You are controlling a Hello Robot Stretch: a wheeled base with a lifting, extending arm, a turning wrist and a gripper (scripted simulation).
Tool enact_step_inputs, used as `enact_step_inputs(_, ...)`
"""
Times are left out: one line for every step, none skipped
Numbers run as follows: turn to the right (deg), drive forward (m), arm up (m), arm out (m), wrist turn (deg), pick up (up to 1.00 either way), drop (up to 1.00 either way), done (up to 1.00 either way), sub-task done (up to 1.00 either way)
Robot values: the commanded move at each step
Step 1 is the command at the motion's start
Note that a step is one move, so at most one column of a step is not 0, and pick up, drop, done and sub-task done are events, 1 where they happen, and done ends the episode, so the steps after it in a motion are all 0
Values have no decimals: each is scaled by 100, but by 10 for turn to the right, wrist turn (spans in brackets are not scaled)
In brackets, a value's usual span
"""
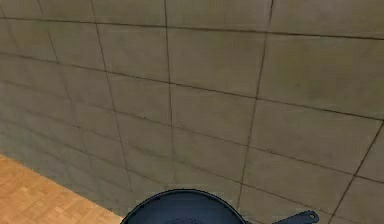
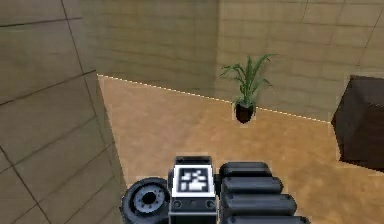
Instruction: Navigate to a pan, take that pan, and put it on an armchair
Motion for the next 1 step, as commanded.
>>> enact_step_inputs(-450, 0, 0, 0, 0, 0, 0, 0, 0)
